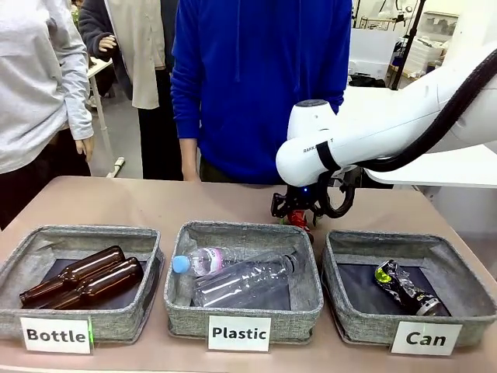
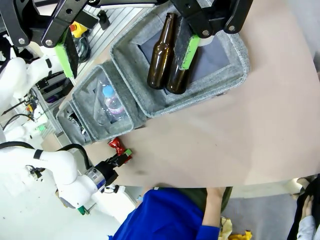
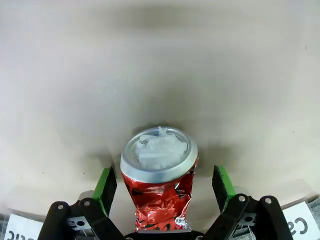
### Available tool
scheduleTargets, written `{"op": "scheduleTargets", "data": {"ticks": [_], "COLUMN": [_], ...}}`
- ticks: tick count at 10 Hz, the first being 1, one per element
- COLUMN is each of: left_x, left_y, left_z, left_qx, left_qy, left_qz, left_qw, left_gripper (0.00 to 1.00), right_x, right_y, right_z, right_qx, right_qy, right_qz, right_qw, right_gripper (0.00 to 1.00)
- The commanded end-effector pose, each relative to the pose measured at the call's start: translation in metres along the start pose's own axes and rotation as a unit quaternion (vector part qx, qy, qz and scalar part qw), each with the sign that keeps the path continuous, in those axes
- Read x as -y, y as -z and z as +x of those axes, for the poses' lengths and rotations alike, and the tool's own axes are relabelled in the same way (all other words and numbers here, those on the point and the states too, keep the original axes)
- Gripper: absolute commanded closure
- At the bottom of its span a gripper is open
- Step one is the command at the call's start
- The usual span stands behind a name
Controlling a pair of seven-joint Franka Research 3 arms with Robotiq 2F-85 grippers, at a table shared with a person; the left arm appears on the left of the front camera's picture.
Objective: Sort the can waste into the basket.
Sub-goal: Pick up the can waste from the table and place it in the right Fabric basket.
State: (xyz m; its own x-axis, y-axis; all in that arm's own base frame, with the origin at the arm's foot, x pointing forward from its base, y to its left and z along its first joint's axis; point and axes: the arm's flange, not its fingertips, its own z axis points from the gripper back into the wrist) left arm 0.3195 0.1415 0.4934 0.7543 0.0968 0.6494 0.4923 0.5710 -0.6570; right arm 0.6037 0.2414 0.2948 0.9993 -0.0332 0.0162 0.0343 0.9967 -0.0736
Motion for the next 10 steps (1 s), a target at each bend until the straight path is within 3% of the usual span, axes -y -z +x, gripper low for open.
{"op": "scheduleTargets", "data": {"ticks": [1, 2, 3, 5, 6, 8, 10], "left_x": [0.0014, 0.0014, 0.0014, 0.0014, 0.0014, 0.0014, 0.0014], "left_y": [-0.0007, -0.0007, -0.0007, -0.0007, -0.0007, -0.0007, -0.0007], "left_z": [0.002, 0.002, 0.002, 0.002, 0.002, 0.002, 0.002], "left_qx": [0.008, 0.008, 0.008, 0.008, 0.008, 0.008, 0.008], "left_qy": [-0.005, -0.005, -0.005, -0.005, -0.005, -0.005, -0.005], "left_qz": [-0.002, -0.002, -0.002, -0.002, -0.002, -0.002, -0.002], "left_qw": [1.0, 1.0, 1.0, 1.0, 1.0, 1.0, 1.0], "left_gripper": [0.0, 0.0, 0.0, 0.0, 0.0, 0.0, 0.0], "right_x": [-0.0068, -0.0071, -0.0076, -0.0077, -0.007, -0.0066, -0.0027], "right_y": [0.0006, 0.0011, 0.002, 0.0031, 0.0045, 0.0054, -0.0007], "right_z": [0.0083, 0.0091, 0.0093, 0.0086, 0.0079, 0.0068, 0.0061], "right_qx": [-0.007, -0.014, -0.016, -0.02, -0.024, -0.027, -0.02], "right_qy": [0.011, 0.007, 0.005, 0.008, 0.006, 0.009, 0.017], "right_qz": [-0.023, -0.019, -0.018, -0.026, -0.021, -0.021, -0.023], "right_qw": [1.0, 1.0, 1.0, 0.999, 0.999, 0.999, 0.999], "right_gripper": [0.56, 0.57, 1.0, 1.0, 0.83, 1.0, 1.0]}}
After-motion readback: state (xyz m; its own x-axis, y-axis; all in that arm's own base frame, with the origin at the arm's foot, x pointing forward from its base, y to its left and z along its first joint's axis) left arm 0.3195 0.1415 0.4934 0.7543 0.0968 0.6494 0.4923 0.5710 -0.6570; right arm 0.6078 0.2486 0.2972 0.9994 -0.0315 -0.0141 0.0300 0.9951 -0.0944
